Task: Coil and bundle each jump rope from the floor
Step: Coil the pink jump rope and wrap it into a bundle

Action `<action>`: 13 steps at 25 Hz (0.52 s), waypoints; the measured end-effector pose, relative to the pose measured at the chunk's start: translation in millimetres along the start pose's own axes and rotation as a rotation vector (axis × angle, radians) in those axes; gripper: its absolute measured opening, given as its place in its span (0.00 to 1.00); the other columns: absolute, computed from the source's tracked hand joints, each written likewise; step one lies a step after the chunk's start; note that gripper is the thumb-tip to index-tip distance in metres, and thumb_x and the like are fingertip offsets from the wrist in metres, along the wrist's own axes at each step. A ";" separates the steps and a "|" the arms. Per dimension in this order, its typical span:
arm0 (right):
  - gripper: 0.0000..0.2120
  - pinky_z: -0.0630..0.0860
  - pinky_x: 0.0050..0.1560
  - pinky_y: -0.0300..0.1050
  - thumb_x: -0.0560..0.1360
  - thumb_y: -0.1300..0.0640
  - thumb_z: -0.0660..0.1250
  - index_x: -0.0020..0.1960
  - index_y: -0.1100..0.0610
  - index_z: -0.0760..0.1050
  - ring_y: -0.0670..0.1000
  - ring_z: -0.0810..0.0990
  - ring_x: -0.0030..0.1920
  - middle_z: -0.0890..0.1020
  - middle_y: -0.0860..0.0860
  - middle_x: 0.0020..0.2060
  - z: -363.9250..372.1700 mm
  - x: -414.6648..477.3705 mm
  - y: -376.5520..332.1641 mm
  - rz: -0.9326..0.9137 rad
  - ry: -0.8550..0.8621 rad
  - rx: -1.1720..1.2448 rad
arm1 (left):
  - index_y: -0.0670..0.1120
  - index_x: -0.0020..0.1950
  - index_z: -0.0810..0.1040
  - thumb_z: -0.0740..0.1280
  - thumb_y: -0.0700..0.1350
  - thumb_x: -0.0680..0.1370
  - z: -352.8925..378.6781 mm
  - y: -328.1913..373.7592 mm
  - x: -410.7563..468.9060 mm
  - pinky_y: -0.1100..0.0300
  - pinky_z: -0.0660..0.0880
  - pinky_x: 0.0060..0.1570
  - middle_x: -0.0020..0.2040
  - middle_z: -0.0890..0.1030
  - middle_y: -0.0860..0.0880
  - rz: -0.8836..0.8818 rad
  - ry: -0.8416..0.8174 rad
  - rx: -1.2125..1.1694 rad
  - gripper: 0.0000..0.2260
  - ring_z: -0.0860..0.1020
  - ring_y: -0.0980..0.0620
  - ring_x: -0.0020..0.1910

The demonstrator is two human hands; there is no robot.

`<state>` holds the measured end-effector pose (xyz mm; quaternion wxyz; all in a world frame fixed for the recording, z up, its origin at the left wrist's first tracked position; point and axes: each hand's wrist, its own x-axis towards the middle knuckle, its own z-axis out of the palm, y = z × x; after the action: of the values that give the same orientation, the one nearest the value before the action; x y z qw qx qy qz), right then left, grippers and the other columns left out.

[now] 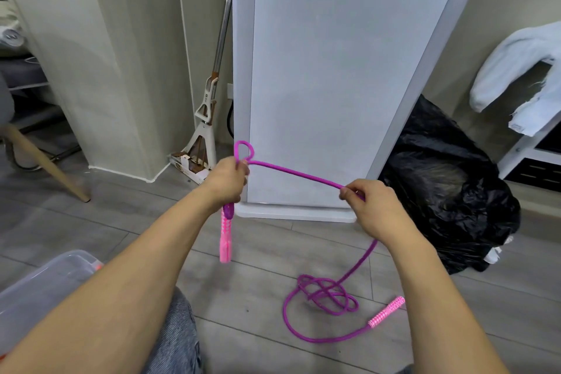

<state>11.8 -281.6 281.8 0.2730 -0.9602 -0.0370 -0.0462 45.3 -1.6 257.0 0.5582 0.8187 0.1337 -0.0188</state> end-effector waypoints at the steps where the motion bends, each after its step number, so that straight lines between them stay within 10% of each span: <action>1: 0.12 0.73 0.36 0.46 0.82 0.51 0.61 0.49 0.52 0.82 0.50 0.75 0.34 0.77 0.48 0.33 0.0 0.7 1.5 0.035 0.008 -0.020 | 0.39 0.50 0.72 0.53 0.46 0.85 -1.4 -1.6 5.0 0.60 0.66 0.26 0.34 0.70 0.46 -0.023 0.089 -0.103 0.13 0.66 0.49 0.27; 7: 0.12 0.74 0.33 0.45 0.81 0.60 0.59 0.53 0.53 0.82 0.48 0.74 0.30 0.83 0.48 0.38 11.6 1.2 -14.6 0.032 0.030 0.205 | 0.40 0.53 0.67 0.52 0.38 0.85 14.0 10.1 -12.7 0.53 0.80 0.31 0.39 0.76 0.41 -0.109 -0.030 -0.640 0.06 0.73 0.48 0.29; 13: 0.02 0.75 0.34 0.41 0.79 0.60 0.66 0.48 0.55 0.76 0.46 0.79 0.27 0.86 0.48 0.37 31.7 -5.8 -49.4 0.033 0.163 0.618 | 0.39 0.54 0.69 0.54 0.40 0.86 43.0 26.1 -40.8 0.43 0.83 0.47 0.52 0.83 0.34 -0.103 -0.208 -0.623 0.07 0.85 0.38 0.46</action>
<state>3.5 -223.2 280.2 0.5543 -0.8256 -0.0115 -0.1049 17.3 -58.0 271.9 0.7905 0.5947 0.1165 -0.0886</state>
